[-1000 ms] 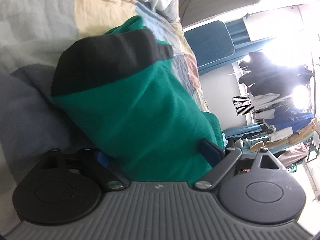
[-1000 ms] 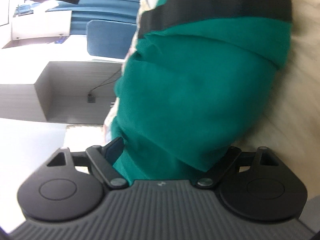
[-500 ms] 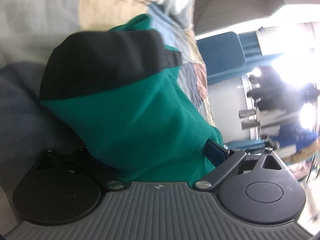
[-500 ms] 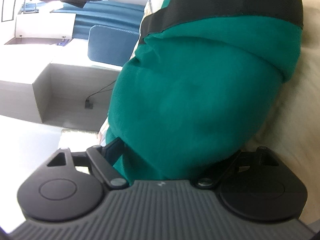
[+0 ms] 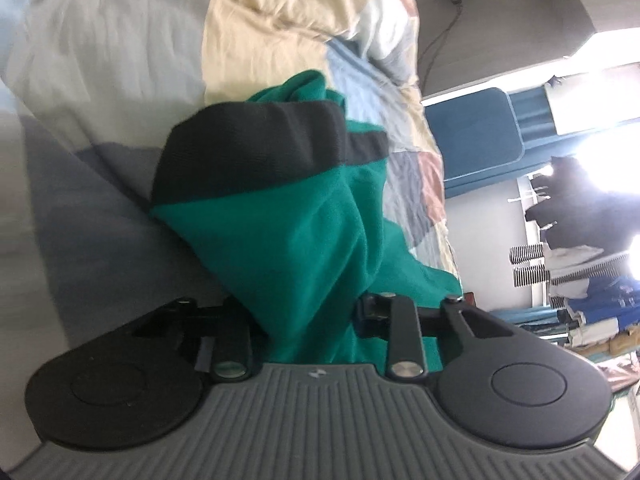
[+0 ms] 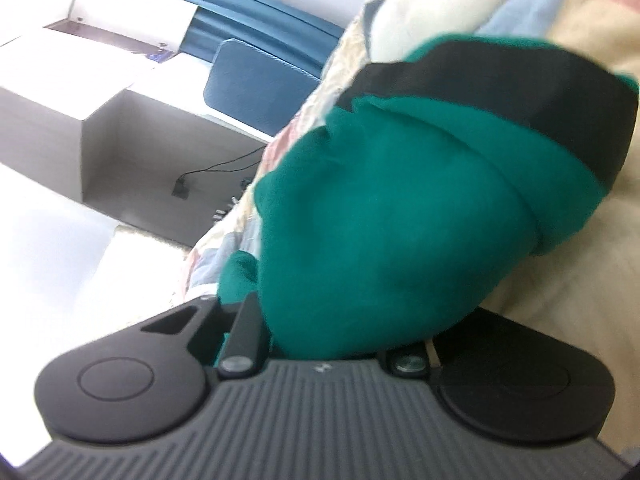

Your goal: Fold large clothes

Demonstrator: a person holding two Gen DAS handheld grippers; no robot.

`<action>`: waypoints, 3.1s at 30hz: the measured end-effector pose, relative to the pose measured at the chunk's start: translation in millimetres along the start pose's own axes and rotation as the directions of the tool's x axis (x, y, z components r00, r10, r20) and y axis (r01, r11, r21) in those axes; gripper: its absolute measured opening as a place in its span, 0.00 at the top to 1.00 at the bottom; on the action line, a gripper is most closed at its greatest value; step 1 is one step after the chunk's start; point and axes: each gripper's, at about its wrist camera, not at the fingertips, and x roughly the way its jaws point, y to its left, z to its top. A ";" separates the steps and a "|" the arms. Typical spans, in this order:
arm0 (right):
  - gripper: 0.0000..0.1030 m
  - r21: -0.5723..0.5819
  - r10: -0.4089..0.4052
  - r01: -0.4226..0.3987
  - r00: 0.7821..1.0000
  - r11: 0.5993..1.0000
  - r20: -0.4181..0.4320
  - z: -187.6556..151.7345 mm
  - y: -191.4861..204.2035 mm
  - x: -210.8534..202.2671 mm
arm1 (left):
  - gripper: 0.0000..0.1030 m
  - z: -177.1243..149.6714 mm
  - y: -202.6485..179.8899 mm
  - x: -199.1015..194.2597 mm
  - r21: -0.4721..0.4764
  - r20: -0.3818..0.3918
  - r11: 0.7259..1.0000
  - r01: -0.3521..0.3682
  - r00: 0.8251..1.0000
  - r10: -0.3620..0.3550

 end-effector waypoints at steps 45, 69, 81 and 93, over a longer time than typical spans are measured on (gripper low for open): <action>0.44 -0.329 0.012 -0.010 1.000 0.944 0.004 14.8 86.3 -101.8 | 0.36 -42.1 -79.1 -126.6 0.550 0.087 0.813 0.190 0.955 -0.283; 0.42 -0.533 -0.071 0.029 0.996 0.845 -0.058 51.2 38.9 80.7 | 0.36 10.5 -70.2 68.7 0.651 0.142 0.759 -0.029 0.986 -0.084; 0.41 -0.566 -0.110 0.080 0.994 0.820 -0.020 44.9 41.5 73.0 | 0.36 13.0 -71.8 72.5 0.666 0.123 0.746 -0.026 0.989 -0.076; 0.39 -0.671 -0.244 0.256 0.963 0.696 0.114 28.0 74.3 10.1 | 0.34 -14.2 -81.2 10.3 0.753 0.151 0.657 -0.052 0.984 -0.096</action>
